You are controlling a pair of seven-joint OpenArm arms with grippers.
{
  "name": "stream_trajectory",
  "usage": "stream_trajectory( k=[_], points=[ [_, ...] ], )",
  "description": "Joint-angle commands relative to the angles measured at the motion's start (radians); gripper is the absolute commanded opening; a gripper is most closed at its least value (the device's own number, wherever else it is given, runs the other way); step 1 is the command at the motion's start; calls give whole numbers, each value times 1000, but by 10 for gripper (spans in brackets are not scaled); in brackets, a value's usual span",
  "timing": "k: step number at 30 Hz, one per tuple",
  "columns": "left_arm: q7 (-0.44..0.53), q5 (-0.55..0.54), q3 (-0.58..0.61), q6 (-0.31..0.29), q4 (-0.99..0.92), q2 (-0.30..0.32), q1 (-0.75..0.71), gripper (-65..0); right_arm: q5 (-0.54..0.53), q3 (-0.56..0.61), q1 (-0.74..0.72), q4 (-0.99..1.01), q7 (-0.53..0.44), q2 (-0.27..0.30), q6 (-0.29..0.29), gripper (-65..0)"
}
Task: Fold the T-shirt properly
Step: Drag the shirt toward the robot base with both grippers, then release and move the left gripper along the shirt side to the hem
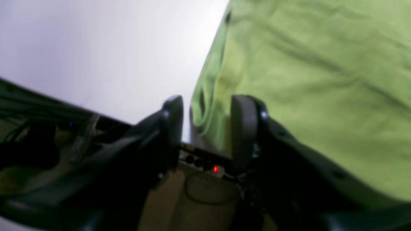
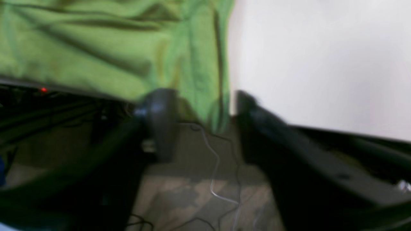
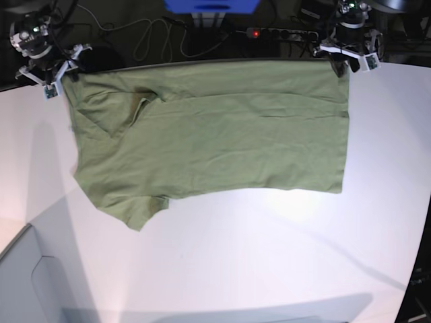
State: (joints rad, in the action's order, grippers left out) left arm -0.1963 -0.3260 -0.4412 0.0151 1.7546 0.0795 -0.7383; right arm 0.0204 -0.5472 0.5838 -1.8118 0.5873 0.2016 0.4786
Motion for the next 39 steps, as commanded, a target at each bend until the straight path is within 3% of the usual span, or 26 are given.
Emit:
stream_trajectory(
  k=[1, 4, 10, 17, 25, 30, 39],
  points=[
    [25, -2, -12, -2, 34, 6, -19, -379, -12, -7, 6, -29, -20, 2, 18, -267],
    [25, -2, -52, -4, 89, -8, -22, -358, -12, -35, 12, -82, -16, -11, 18, -207],
    [24, -2, -127, -7, 183, -22, -14, -309, -12, -86, -3, -173, -11, -49, 18, -206],
    [22, 0, -132, -7, 132, 46, 227, -286, -10, -69, -48, -171, -10, -54, 18, -206],
    [-243, 8, -132, -10, -57, 84, 633, -285, -9, -75, -49, -171, -10, -54, 18, -206],
    [-257, 11, -66, -10, -264, 133, 805, -286, -9, -75, -49, -171, 26, -54, 18, -206],
    [-253, 8, 60, -10, -565, 197, 974, -287, -9, -69, -49, -171, 47, -54, 18, -206]
  ],
)
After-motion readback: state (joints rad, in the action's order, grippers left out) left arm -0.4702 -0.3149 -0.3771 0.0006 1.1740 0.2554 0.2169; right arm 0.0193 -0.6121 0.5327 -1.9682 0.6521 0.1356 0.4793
